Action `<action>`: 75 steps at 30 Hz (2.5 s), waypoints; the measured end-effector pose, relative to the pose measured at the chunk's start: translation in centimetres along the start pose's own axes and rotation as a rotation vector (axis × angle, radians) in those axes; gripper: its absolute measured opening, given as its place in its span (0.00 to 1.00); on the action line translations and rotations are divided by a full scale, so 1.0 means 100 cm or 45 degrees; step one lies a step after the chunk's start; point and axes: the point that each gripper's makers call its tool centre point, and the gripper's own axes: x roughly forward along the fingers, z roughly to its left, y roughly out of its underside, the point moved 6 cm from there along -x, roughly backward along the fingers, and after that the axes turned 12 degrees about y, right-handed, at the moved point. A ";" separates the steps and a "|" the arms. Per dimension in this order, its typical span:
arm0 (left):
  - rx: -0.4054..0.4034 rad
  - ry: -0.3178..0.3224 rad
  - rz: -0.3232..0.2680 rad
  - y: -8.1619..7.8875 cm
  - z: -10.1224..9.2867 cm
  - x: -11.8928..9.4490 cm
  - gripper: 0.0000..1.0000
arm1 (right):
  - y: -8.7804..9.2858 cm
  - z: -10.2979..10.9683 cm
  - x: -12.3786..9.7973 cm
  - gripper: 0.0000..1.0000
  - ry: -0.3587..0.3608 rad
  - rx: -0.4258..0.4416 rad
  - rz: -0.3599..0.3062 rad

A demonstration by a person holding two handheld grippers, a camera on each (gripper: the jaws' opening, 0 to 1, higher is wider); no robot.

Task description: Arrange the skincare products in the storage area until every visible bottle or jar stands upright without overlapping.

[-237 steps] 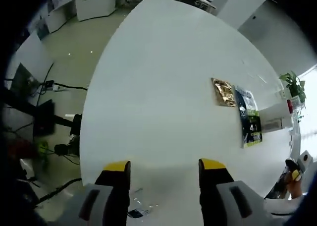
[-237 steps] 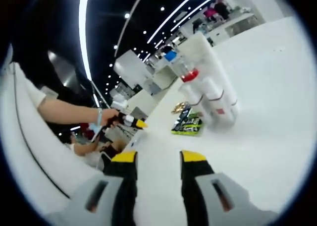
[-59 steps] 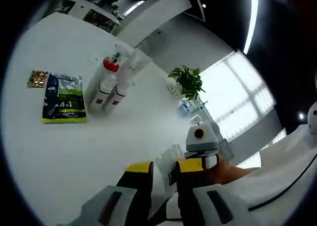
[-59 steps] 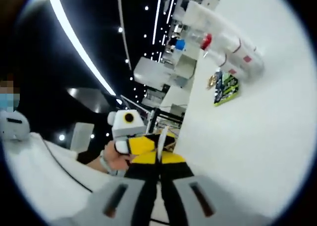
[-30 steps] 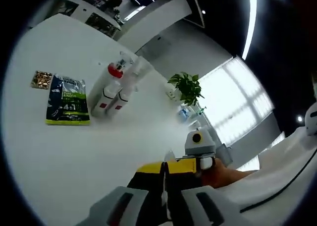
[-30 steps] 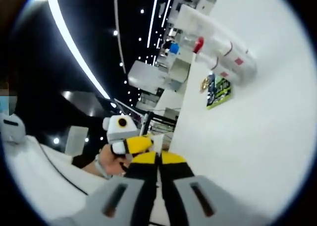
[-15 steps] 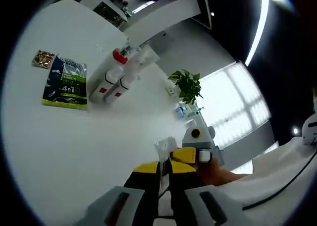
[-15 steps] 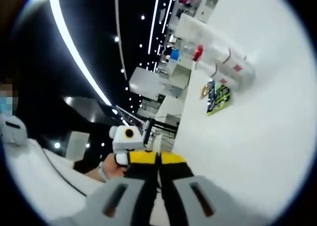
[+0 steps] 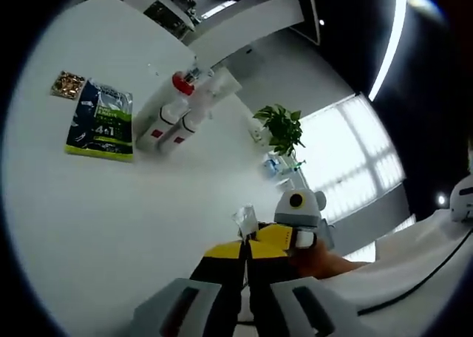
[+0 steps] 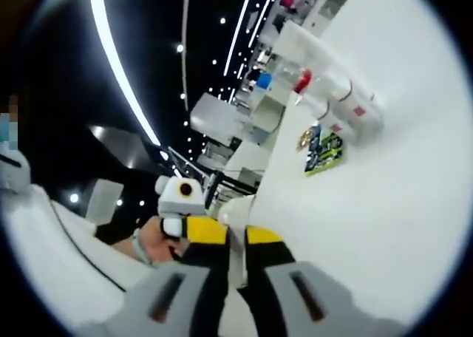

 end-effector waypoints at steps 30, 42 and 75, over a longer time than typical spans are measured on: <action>0.030 -0.103 0.049 0.005 0.009 -0.001 0.01 | 0.008 0.002 0.002 0.02 0.033 -0.076 0.066; 0.024 -0.086 0.060 0.008 0.006 -0.002 0.00 | 0.009 0.004 0.006 0.02 0.033 -0.122 0.071; -0.050 0.010 -0.009 0.021 0.000 -0.003 0.00 | 0.005 0.012 0.000 0.03 -0.002 -0.028 -0.029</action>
